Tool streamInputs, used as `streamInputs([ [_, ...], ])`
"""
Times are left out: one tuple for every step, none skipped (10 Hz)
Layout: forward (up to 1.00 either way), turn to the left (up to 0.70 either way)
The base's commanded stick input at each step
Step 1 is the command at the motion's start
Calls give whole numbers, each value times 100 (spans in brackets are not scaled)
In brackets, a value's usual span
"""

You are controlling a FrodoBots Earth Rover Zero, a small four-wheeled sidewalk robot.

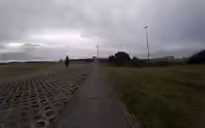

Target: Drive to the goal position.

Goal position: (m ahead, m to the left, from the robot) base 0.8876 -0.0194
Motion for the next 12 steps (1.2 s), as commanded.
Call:
streamInputs([
  [50, 9],
  [50, 0],
  [50, 0],
  [50, 0],
  [50, 22],
  [50, 43],
  [50, 35],
  [50, 13],
  [50, 0],
  [50, 0],
  [50, 0],
  [50, 0],
])
